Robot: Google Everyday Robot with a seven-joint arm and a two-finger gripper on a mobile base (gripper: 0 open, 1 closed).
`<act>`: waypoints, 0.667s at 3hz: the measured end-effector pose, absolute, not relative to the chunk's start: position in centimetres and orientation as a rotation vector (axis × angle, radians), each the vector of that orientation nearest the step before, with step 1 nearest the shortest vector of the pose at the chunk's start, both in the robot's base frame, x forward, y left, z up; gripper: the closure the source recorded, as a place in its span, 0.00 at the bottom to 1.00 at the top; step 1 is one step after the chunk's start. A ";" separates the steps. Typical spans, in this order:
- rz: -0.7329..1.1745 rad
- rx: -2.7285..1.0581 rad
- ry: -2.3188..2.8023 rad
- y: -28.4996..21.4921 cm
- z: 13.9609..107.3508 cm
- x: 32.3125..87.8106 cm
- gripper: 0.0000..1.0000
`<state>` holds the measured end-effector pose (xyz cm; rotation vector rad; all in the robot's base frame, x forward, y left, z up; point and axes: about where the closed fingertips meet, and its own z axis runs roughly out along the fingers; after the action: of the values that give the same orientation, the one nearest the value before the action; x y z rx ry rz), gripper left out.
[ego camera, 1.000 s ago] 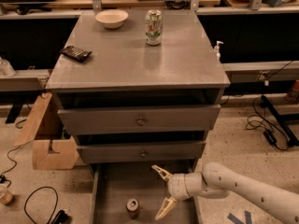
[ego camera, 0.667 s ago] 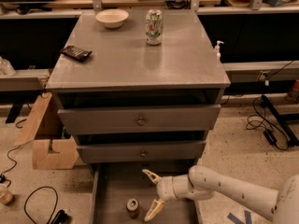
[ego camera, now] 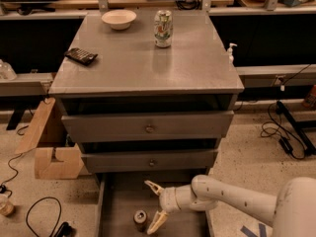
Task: Pick orange can from bottom drawer and place on counter
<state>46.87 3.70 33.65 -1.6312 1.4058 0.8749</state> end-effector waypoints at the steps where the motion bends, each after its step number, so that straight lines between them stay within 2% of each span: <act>1: 0.906 -1.697 1.395 7.3 28.9 48.0 0.00; 2: 0.933 -1.729 1.390 9.1 26.0 48.4 0.00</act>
Offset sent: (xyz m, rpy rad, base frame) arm 0.0235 0.0697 -0.1114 -0.0584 0.0473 0.1213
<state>48.41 9.05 25.96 -1.7287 1.3899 0.9331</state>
